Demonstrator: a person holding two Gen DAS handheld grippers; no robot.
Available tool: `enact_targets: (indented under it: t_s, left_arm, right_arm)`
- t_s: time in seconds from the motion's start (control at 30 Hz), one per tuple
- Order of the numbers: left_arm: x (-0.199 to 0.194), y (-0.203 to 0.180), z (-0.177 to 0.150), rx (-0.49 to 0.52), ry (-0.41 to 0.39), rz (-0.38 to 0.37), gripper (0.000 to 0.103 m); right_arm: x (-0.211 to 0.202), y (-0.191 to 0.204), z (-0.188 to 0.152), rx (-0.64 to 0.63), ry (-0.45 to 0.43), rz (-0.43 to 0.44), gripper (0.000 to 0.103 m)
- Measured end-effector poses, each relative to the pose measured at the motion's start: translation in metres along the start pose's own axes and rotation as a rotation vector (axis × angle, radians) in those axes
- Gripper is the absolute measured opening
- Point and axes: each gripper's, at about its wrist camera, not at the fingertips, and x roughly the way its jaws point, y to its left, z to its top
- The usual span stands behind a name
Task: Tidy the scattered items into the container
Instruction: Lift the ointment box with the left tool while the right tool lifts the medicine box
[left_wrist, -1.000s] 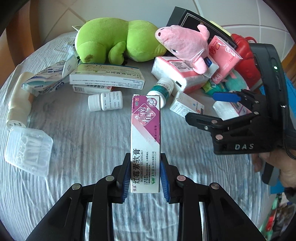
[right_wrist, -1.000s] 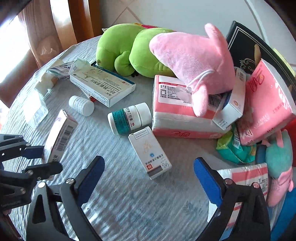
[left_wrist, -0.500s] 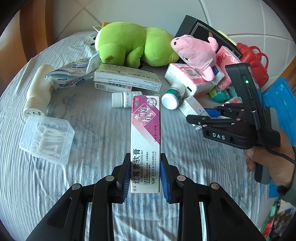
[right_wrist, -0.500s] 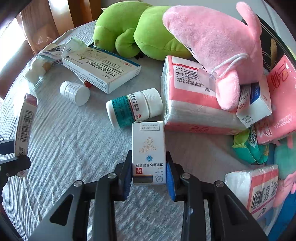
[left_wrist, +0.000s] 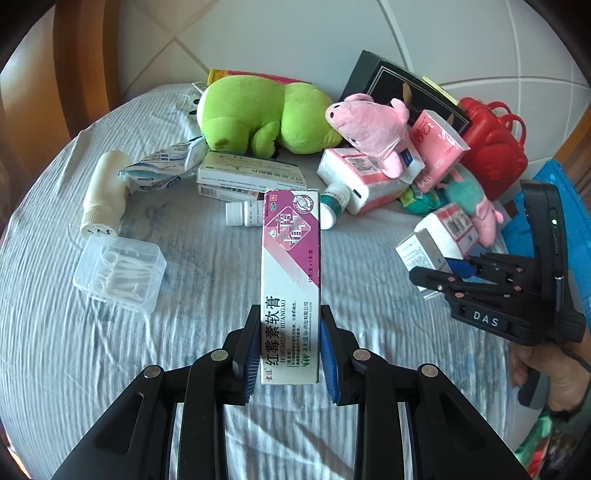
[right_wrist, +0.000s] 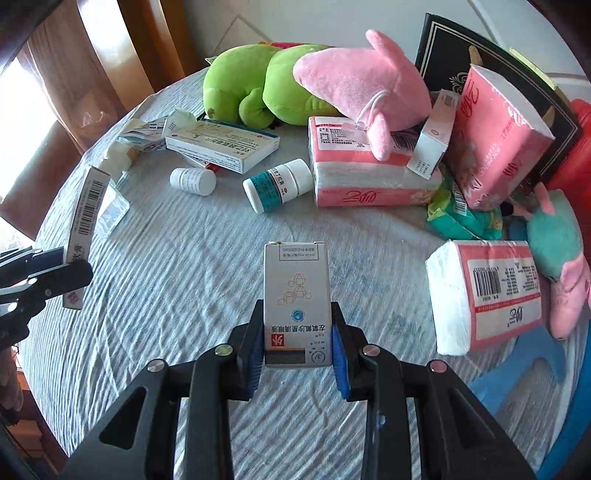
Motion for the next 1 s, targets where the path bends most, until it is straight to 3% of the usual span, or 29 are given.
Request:
enact_targets:
  t_s: [0.63,1.0]
  left_arm:
    - [-0.140,-0.038,-0.014,-0.008,-0.148,0.056,0.028]
    - [-0.190,-0.075,-0.014,0.015,-0.220,0.088,0.028]
  right_arm:
    - [-0.205,0.010,-0.043,0.039,-0.257,0.111,0.030]
    - [-0.298,-0.008,-0.077,0.063,-0.377,0.135,0.030]
